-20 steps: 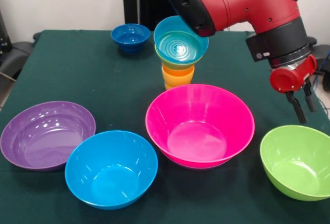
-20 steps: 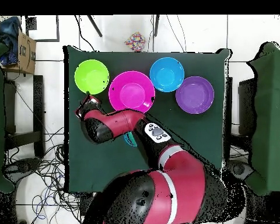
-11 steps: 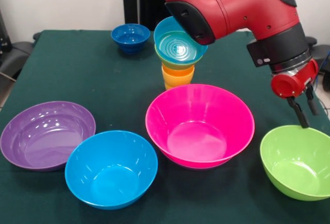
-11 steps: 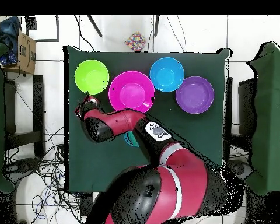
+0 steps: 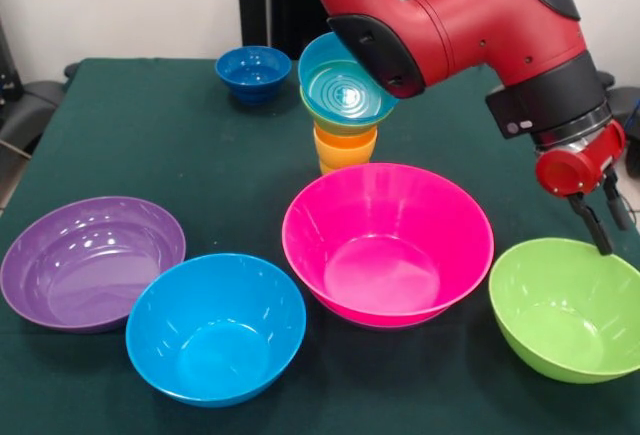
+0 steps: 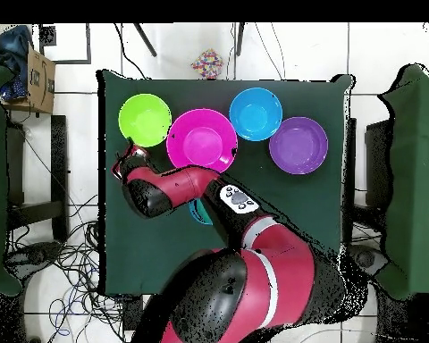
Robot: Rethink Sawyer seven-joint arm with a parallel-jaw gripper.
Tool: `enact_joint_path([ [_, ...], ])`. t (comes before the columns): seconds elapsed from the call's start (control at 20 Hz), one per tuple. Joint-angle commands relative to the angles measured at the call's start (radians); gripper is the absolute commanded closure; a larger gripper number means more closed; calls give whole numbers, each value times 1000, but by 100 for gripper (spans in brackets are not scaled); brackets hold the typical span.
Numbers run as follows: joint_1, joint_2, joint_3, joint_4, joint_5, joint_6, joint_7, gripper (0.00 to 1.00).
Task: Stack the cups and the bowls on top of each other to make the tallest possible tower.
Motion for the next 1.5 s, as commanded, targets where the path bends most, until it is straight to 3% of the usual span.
enact_joint_path([
  [0.05, -4, 26, 0, -87, -90, -35, 116, 0],
  [0.35, -47, 15, 60, -84, -98, -39, 140, 0],
  [0.7, -46, -42, 74, -79, -19, -9, 173, 0],
  [1.15, 48, -24, -103, -149, 7, -126, 162, 0],
  [1.5, 96, -7, -191, -184, 16, -171, 150, 0],
])
